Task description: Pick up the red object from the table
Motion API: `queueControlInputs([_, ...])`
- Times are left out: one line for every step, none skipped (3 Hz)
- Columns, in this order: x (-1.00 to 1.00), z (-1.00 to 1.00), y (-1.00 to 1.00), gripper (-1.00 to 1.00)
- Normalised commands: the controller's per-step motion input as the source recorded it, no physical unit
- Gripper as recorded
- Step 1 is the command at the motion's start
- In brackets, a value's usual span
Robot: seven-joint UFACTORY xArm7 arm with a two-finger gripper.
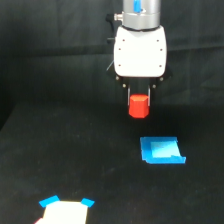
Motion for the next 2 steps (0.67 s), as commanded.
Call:
queueControlInputs([0.27,0.24,-0.31,-0.86])
queueControlInputs([0.23,-0.03,-0.36,-1.0])
